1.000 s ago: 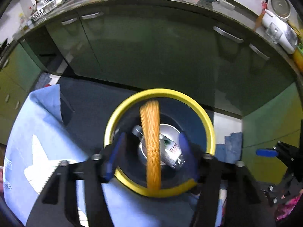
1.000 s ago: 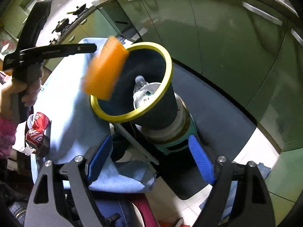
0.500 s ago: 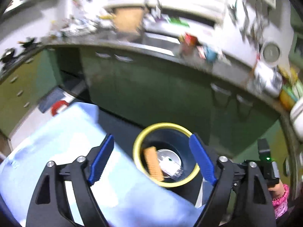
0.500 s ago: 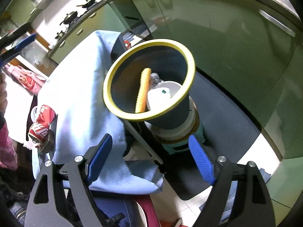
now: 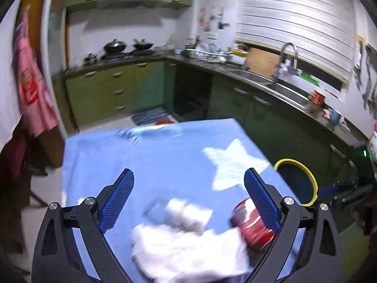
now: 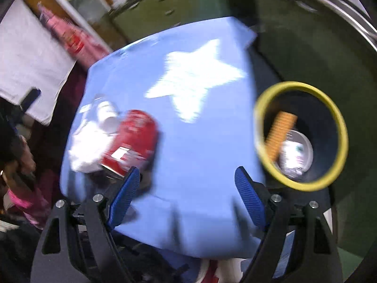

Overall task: Collect trash
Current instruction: 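Grasp the red cola can with the right tool, then carry the cola can over the bin and open the right tool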

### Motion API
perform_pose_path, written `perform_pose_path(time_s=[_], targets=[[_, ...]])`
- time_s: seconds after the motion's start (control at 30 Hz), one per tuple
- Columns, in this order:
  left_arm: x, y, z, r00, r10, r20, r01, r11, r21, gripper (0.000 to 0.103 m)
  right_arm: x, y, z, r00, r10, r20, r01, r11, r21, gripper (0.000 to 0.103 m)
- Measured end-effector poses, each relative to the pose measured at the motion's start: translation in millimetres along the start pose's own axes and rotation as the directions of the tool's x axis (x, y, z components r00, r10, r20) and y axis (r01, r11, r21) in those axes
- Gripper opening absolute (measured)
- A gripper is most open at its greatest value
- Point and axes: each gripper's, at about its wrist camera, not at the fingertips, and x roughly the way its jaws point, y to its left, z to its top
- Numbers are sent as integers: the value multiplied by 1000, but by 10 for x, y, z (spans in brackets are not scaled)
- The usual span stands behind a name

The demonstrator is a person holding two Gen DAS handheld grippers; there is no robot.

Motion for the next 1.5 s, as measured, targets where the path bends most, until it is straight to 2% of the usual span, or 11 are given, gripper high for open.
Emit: perform_pose_path(time_s=[0.13,0.23,0.3,0.57,0.6,0.7,0.87,1.07,1.37,1.5], targets=[[-68,322,-179,1000,28,3,-28,999,-31,96,297,484,320,992,37,-119,-38,999,-7,80],[-59,524,-228,999,34,1,-34,998,-44,96,543,757,470,981,6,-194,-9,1000,-13,81],[-27,563,-243,1000,19,-2,-19,999,-46,96,735,891,571,965,-23,-260,22,1000,-5,81],[-5,674,-313,1000,-13,9,13,999,-46,98,1223,1066,791,908,-200,-368,193,980,-55,81],[-3,668,-322,1000,-19,8,20,999,-45,98,1304,1063,788,895,-222,-388,214,975,-63,81],[-13,641,-330,1000,-24,11,24,999,-38,98,1479,1033,764,868,-250,-429,243,967,-72,81],[-35,640,-337,1000,-27,17,27,999,-39,98,1609,964,745,855,-256,-452,259,964,-56,75],[-4,644,-340,1000,-28,8,28,999,-43,98,1615,918,745,861,-254,-440,253,965,-62,70],[64,597,-367,1000,-28,-12,28,999,-31,98,1306,1006,859,911,-205,-359,197,979,-58,69],[74,573,-359,999,-29,-17,29,999,-24,98,1126,931,891,926,-177,-333,170,984,-52,69]])
